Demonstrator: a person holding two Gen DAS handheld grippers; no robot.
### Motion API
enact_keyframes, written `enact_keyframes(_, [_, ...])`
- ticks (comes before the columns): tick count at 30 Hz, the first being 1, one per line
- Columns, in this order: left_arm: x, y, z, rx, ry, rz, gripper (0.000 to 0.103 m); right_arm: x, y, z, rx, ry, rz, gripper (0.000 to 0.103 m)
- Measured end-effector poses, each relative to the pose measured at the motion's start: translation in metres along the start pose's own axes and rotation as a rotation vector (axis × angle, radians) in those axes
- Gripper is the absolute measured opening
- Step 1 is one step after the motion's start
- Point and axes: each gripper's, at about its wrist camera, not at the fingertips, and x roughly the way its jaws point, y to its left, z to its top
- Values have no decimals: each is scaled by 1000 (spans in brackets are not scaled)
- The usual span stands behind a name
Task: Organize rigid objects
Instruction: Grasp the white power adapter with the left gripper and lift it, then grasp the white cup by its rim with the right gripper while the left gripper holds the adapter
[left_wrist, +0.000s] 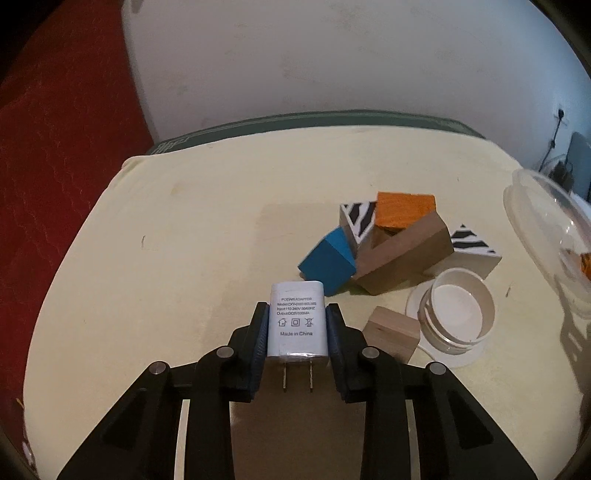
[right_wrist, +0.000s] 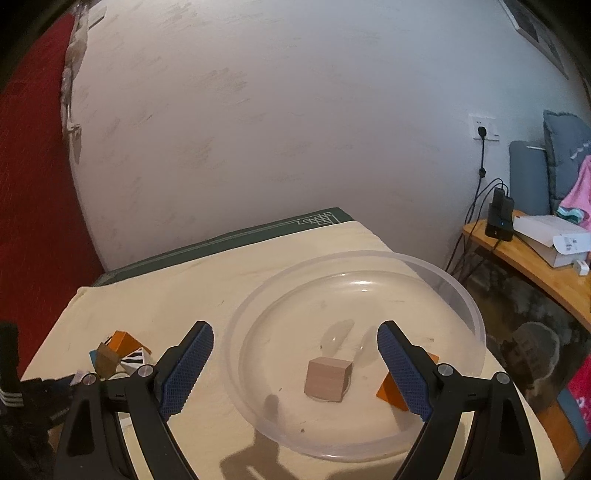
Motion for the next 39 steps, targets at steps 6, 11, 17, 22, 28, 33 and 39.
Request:
enact_keyframes(6, [-11, 10, -3, -82, -29, -21, 31, -1, 7, -1, -36, -4, 1, 93])
enact_keyframes(11, [-19, 14, -2, -102, -65, -18, 31, -6, 20, -3, -82, -12, 12, 93])
enact_keyframes(17, [-23, 21, -2, -119, -84, -16, 31, -7, 54, -14, -193, 42, 94, 93])
enact_keyframes(22, [-27, 25, -4, -156, -85, -21, 31, 8, 73, -26, -201, 206, 229, 93])
enact_keyframes(28, [-31, 29, -5, -186, -91, -28, 31, 27, 97, -37, -208, 334, 309, 93])
enact_keyframes(33, [-30, 34, -5, -202, -86, -42, 31, 38, 120, -42, -248, 390, 308, 82])
enact_keyframes(39, [-32, 38, -6, -224, -88, -46, 31, 46, 139, -46, -287, 430, 323, 74])
